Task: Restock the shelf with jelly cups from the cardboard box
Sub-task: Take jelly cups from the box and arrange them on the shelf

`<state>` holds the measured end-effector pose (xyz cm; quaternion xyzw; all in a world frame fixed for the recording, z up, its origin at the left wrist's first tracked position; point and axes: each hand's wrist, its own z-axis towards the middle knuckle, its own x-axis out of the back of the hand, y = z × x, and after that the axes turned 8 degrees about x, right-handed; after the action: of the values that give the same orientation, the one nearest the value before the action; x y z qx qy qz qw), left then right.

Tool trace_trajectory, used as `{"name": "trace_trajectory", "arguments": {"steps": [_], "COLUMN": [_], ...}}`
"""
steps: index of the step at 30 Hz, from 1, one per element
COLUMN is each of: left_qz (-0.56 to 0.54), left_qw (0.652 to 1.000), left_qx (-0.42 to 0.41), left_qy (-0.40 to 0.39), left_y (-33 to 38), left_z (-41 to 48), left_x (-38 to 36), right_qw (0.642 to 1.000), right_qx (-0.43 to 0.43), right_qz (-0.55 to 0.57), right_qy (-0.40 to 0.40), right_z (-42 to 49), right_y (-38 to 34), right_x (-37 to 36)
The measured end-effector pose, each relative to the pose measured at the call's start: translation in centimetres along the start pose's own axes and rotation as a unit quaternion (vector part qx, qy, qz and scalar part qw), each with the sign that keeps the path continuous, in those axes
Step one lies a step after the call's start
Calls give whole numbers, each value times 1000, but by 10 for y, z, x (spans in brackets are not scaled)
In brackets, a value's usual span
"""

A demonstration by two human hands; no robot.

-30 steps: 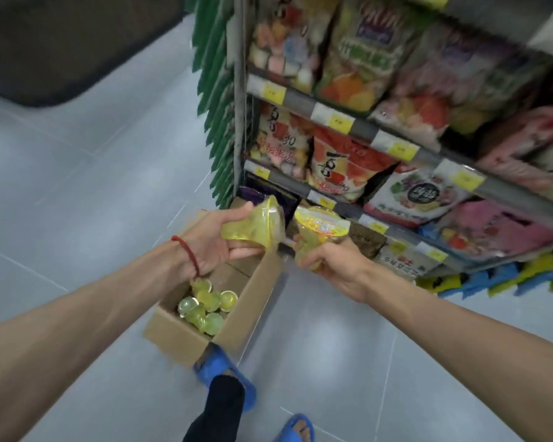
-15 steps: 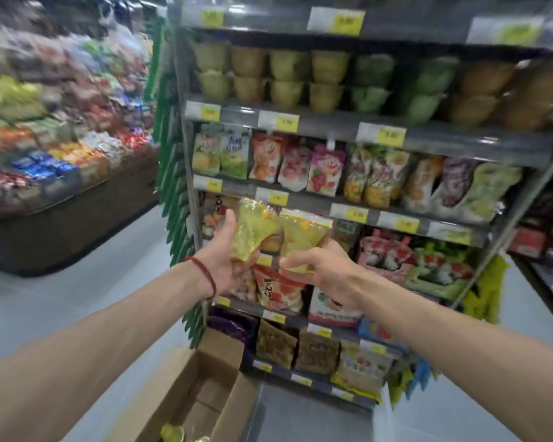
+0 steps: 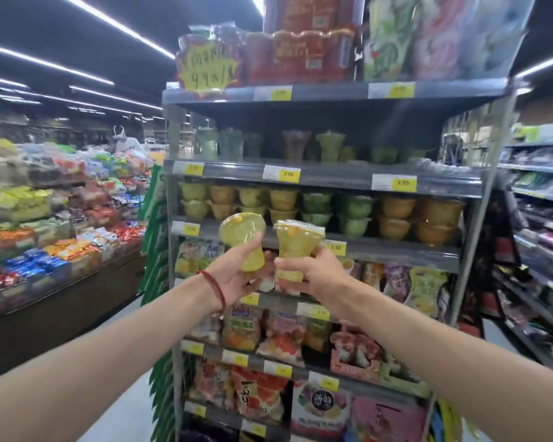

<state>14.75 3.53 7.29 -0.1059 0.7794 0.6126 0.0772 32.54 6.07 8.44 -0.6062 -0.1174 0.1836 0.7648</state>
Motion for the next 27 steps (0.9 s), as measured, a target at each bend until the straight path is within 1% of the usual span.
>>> {"name": "trace_trajectory", "arguments": {"steps": [3,7,11,15,20,27], "left_qz": [19,50,58,78,132,185], "left_qw": [999,996,993,981,968,943], "left_qx": [-30,-68,-100,-179,-208,-258], "left_qy": [-9,-14,2,6,48,101], "left_y": [28,64,102,141,177,211], "left_z": [3,18,35,59,89,113], "left_x": [-6,-6,-1,11,21,21], "right_qw": [1000,999,995,990,974,948], "right_qx": [26,49,78,100,132,153], "right_qz": [0,-16,-45,-77,-126,-197], "right_qy": [-3,14,33,63,137,197], "right_z": [16,48,82,112,146,195], "right_y": [-20,-40,-57,-72,-89,-104], "right_x": [-1,-8,-16,-19,-9,4]}}
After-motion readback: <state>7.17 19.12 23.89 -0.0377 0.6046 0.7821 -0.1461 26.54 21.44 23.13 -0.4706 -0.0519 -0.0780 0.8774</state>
